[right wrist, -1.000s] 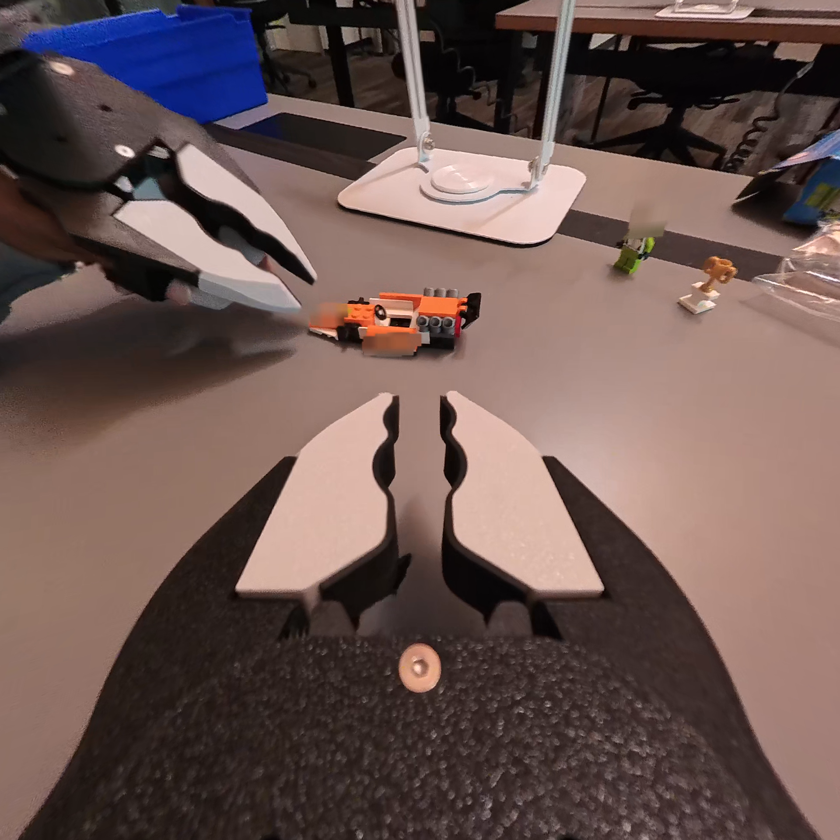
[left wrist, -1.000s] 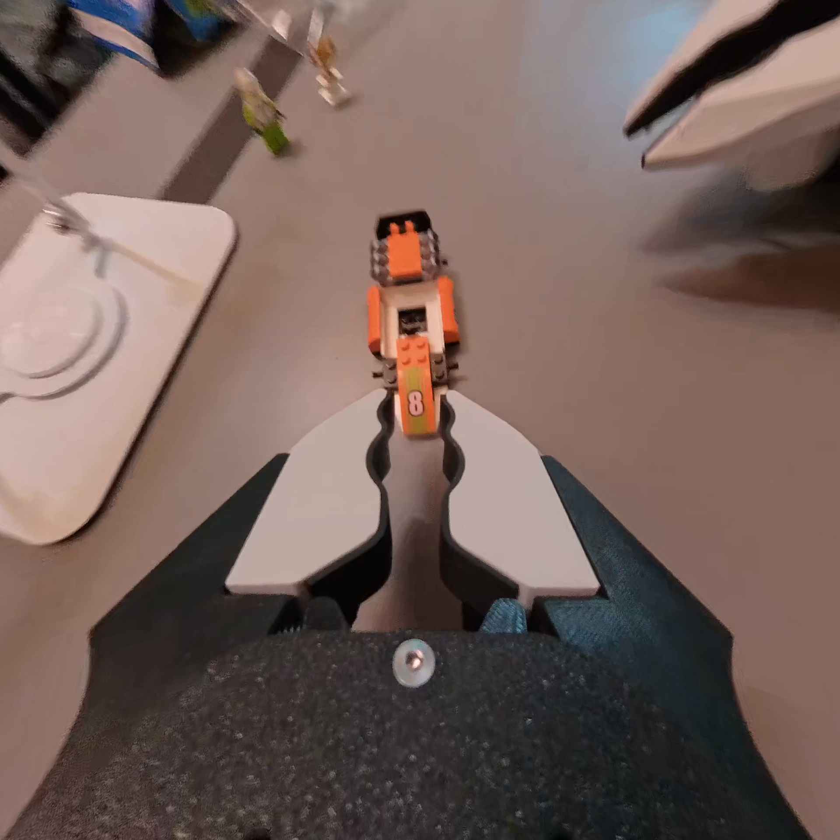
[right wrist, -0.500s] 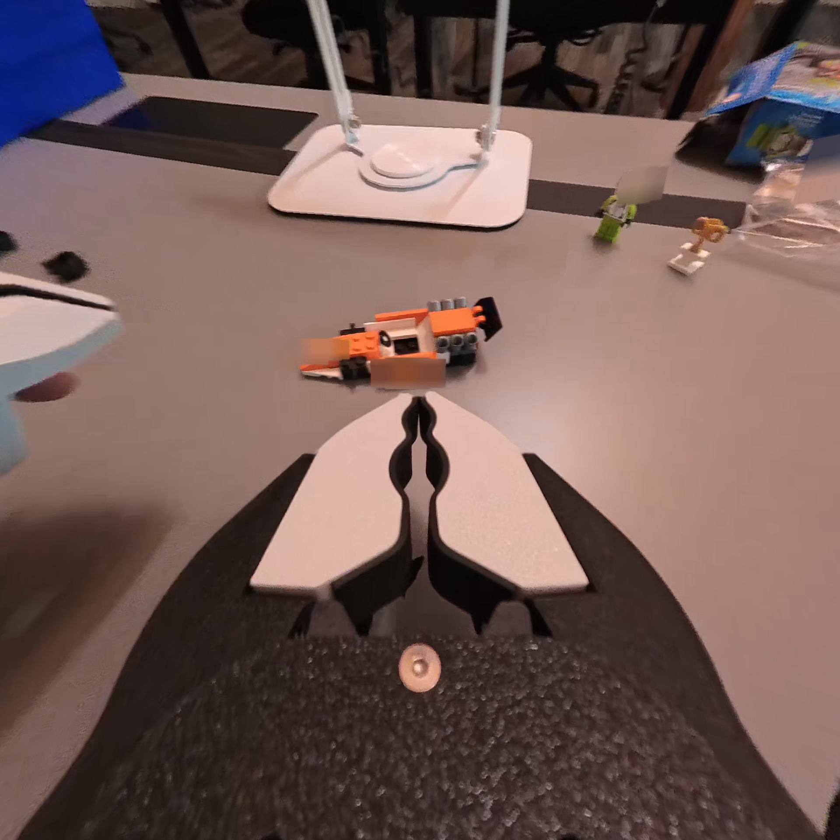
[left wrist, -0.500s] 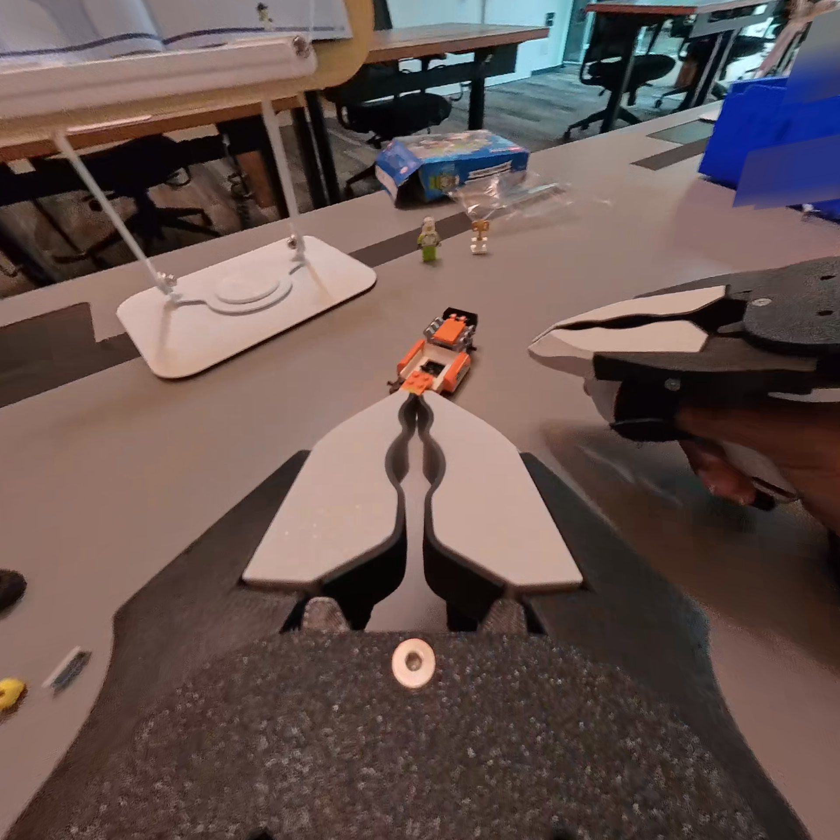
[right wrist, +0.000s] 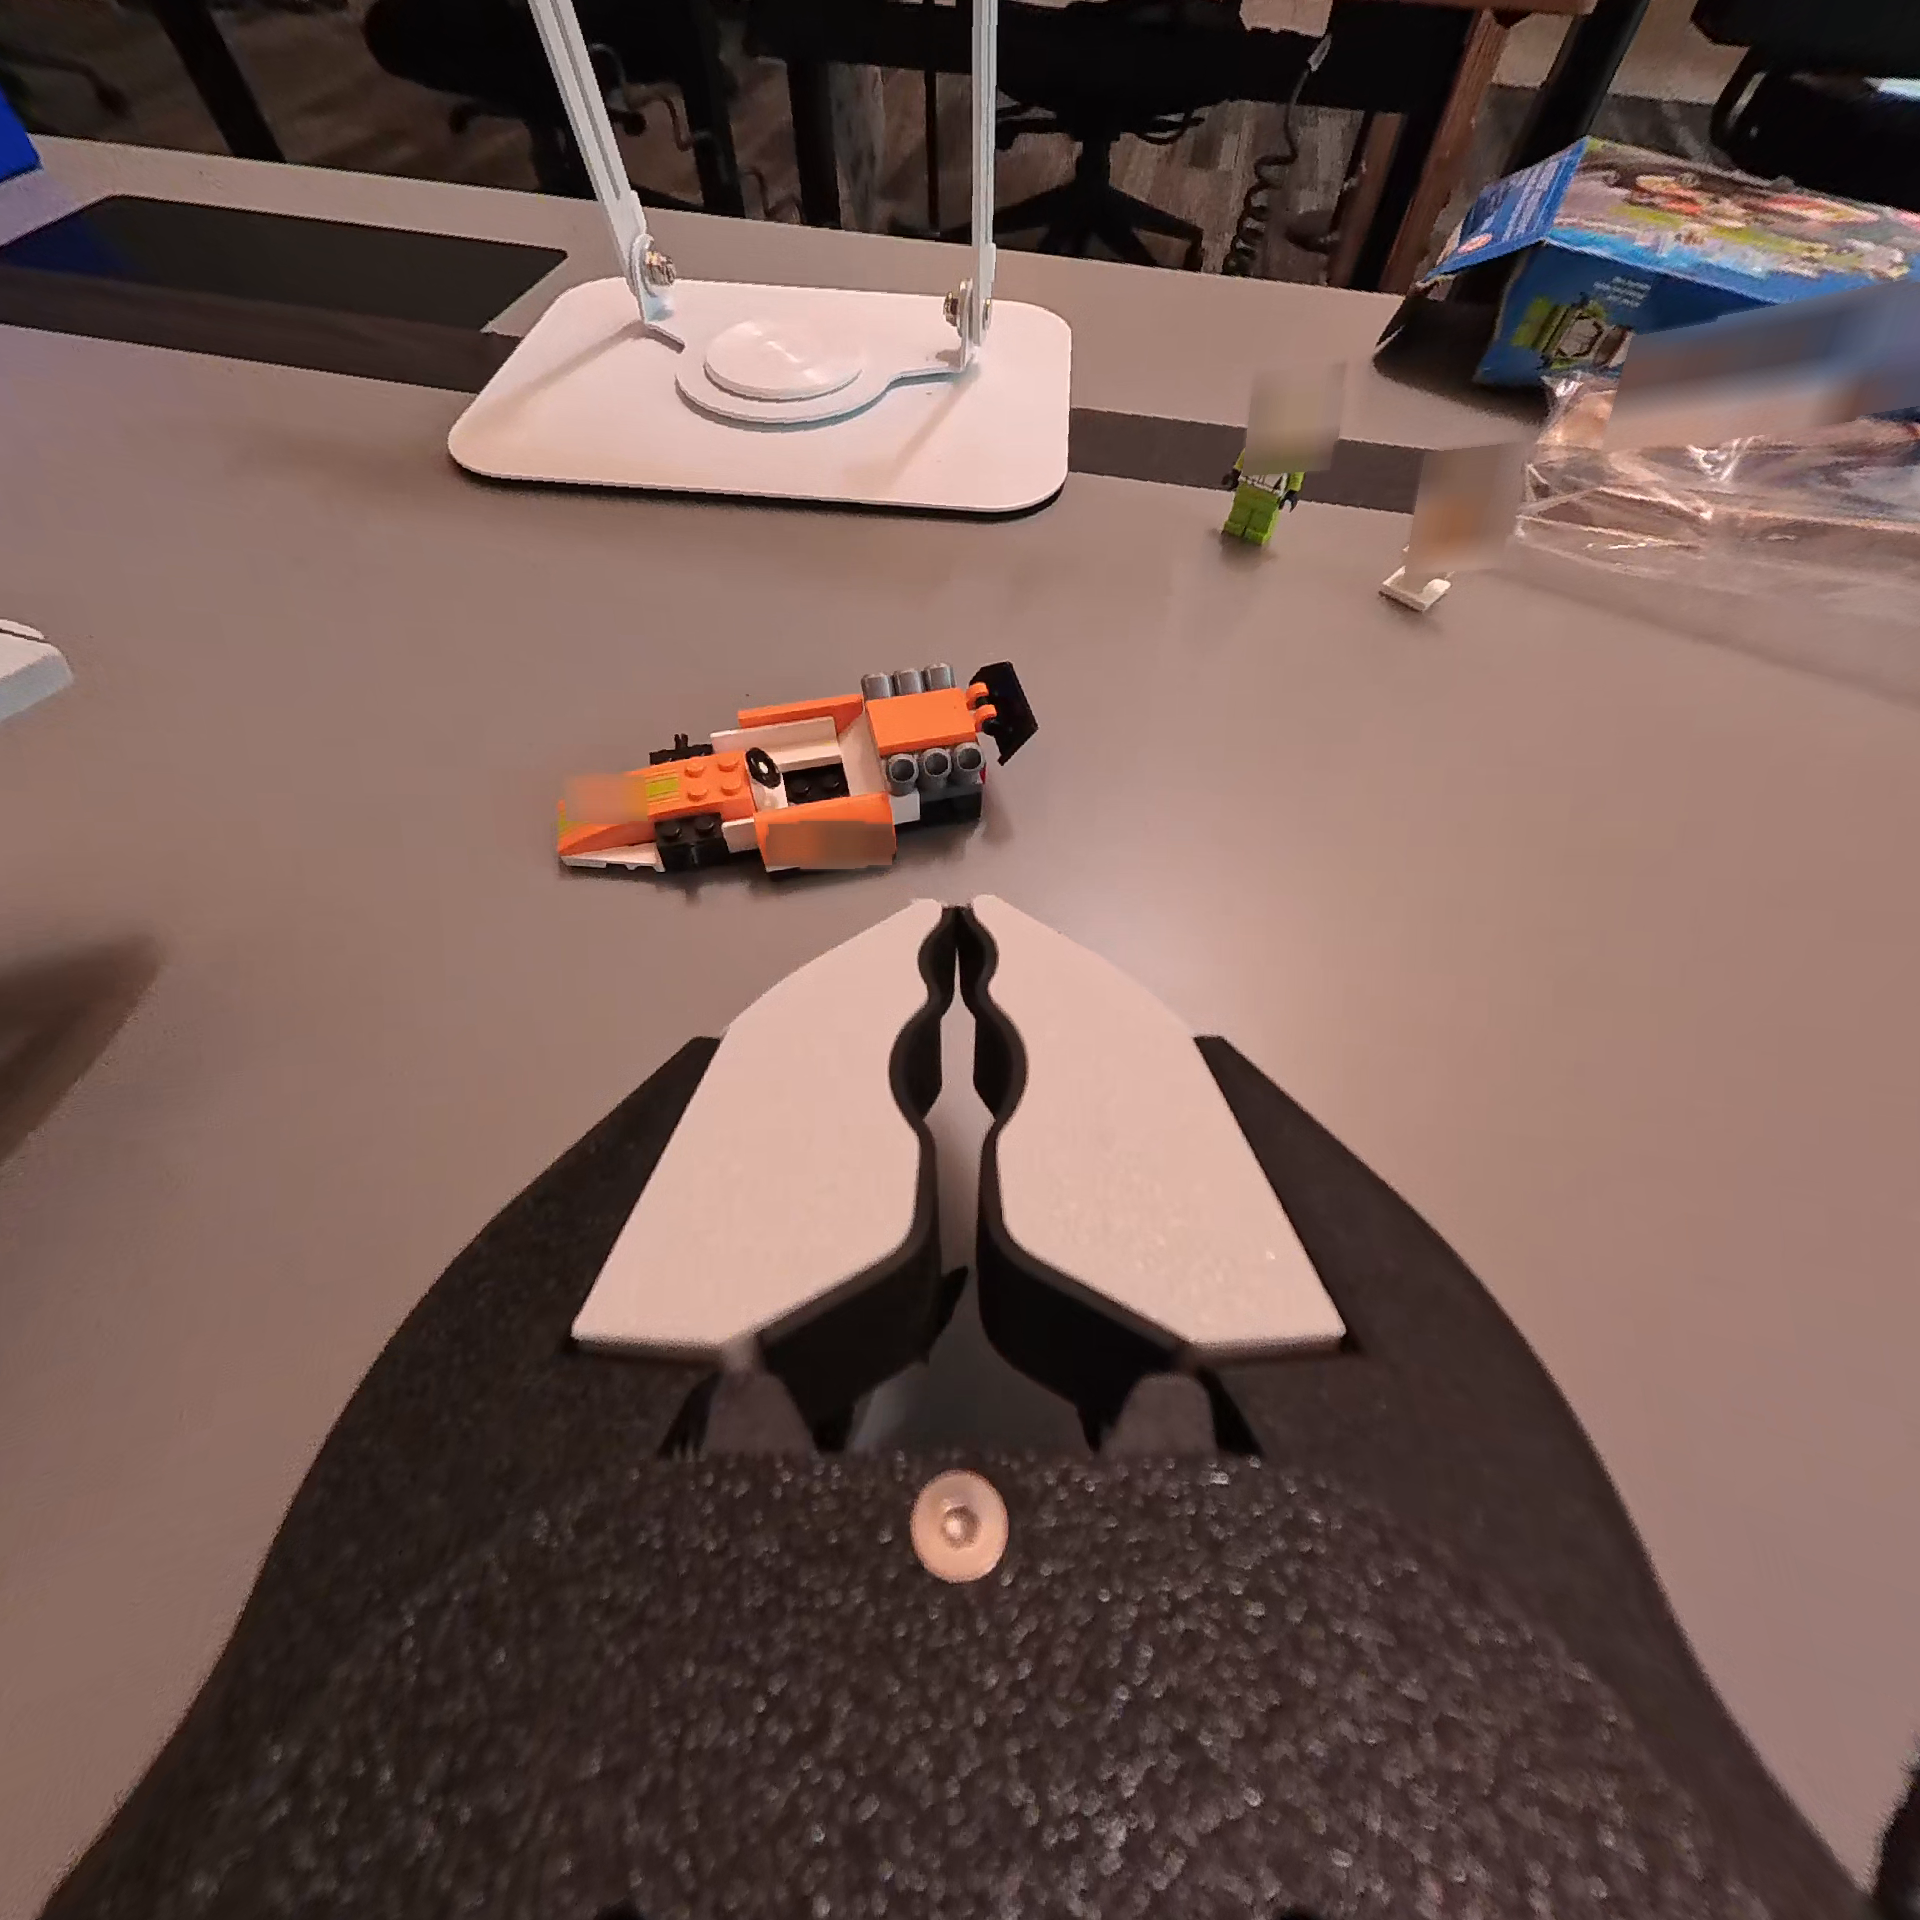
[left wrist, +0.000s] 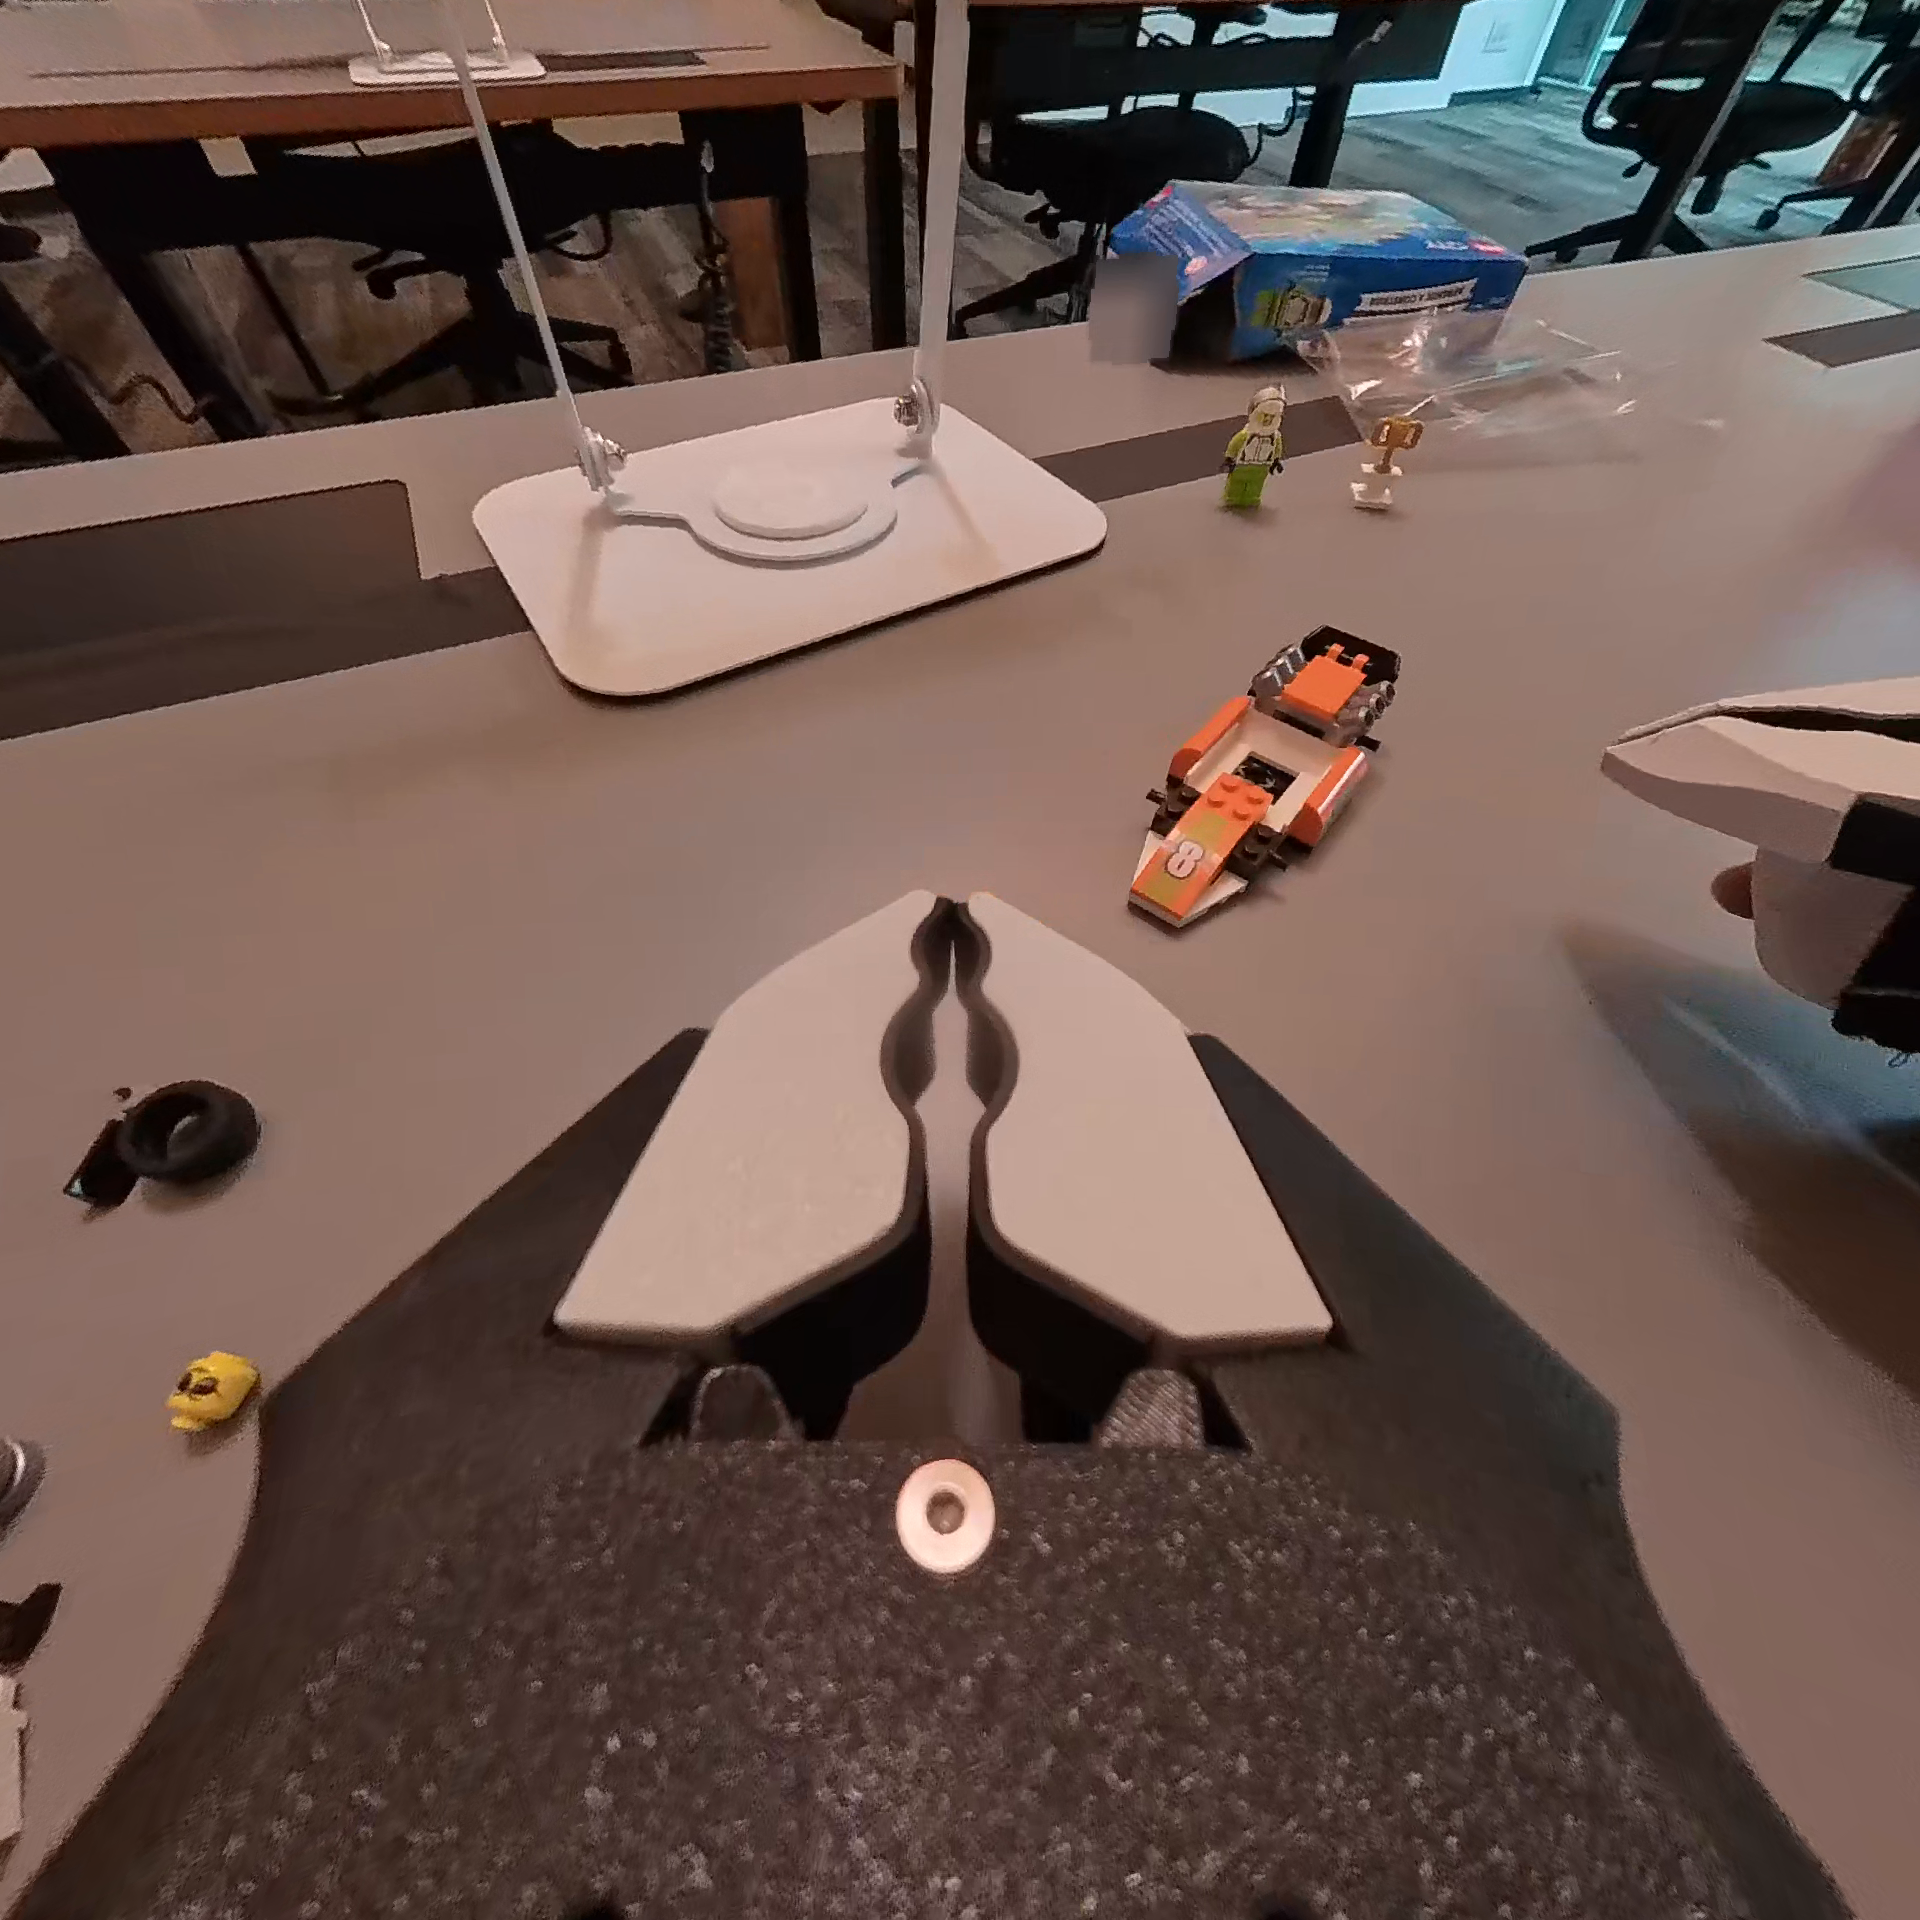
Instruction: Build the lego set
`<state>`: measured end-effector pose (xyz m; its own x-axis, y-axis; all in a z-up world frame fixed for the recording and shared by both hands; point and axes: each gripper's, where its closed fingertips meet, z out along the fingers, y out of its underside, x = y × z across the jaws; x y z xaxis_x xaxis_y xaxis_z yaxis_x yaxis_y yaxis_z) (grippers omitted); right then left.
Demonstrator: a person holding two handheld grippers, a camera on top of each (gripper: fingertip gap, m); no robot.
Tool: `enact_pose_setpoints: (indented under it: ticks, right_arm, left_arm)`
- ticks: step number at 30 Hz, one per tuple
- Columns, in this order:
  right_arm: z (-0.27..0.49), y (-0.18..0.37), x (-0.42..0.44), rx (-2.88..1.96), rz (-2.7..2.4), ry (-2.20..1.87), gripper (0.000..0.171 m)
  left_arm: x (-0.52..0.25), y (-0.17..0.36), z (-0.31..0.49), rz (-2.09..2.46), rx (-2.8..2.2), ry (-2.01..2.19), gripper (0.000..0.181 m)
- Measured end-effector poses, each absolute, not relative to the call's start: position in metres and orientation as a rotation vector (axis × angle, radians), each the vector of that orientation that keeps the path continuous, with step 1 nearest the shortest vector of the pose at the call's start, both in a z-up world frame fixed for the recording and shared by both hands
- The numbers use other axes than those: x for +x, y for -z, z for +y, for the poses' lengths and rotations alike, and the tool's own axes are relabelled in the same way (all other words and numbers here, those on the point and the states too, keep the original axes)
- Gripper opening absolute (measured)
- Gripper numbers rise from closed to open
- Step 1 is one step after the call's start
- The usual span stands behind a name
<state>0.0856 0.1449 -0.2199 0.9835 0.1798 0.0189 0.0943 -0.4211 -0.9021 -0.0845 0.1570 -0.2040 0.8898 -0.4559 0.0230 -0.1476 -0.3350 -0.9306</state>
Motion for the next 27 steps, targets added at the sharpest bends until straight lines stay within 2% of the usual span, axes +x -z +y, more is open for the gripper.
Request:
enact_pose_setpoints:
  ticks: [7, 10, 20, 27]
  right_arm:
    - [0.145, 0.212, 0.085, -1.984, -0.202, -0.095, 0.0]
    - [0.151, 0.19, 0.084, -1.918, -0.234, -0.053, 0.0]
    - [0.21, 0.07, 0.074, -1.724, -0.26, -0.015, 0.0]
    - [0.259, 0.041, 0.076, -1.7, -0.276, 0.006, 0.0]
  left_arm:
    - [-0.08, 0.201, 0.154, 0.479, -1.881, 0.31, 0.0]
    - [-0.078, 0.19, 0.154, 0.49, -1.849, 0.298, 0.0]
    - [-0.061, 0.072, 0.183, 0.466, -1.604, 0.27, 0.0]
    - [-0.053, 0.035, 0.213, 0.47, -1.559, 0.268, 0.0]
